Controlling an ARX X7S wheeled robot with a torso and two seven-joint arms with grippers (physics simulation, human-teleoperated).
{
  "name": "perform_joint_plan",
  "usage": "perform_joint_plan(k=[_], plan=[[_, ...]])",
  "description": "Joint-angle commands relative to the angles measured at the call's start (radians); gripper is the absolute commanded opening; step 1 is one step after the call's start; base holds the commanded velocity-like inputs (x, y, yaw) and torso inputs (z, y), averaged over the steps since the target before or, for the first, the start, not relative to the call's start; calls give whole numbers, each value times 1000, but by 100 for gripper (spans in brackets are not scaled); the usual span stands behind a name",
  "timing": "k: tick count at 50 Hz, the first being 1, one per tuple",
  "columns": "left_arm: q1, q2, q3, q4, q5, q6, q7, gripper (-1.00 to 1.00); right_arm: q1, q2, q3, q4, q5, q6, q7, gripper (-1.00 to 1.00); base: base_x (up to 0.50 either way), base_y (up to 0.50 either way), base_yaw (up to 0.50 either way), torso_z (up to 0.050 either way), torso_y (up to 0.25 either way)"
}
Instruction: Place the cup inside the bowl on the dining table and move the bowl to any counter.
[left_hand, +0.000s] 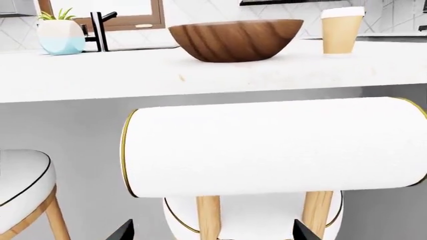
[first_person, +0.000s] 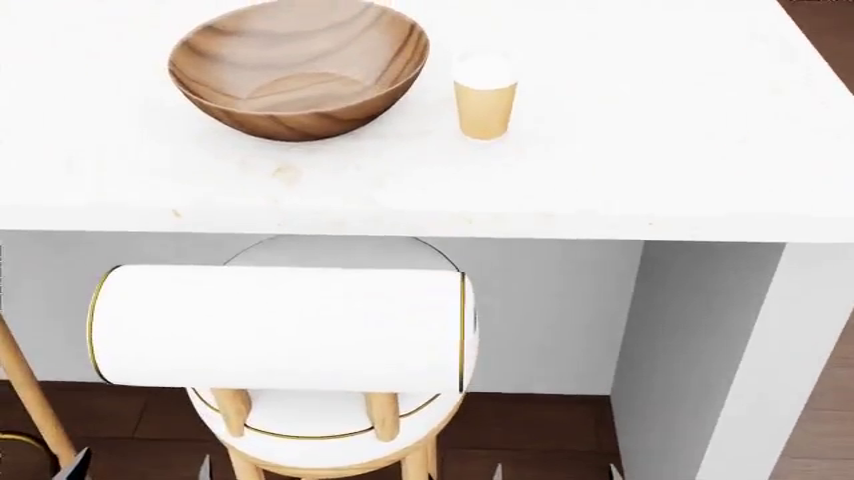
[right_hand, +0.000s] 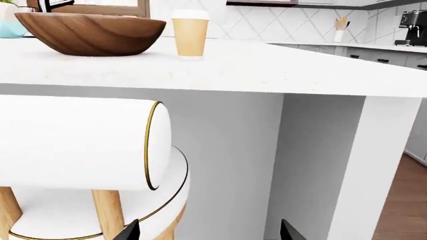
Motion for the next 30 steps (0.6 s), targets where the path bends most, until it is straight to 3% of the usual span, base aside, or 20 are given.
perform_joint_plan(k=[1, 30], plan=[[1, -7, 4, -3, -6, 18, -1, 100, 2, 4, -5, 5, 7, -4, 6, 100, 0, 0, 0, 50, 0], [-5, -16, 22, -4, -10, 21, -18, 100, 6, 15, -20, 5, 20, -7, 20, 100, 0, 0, 0, 50, 0]])
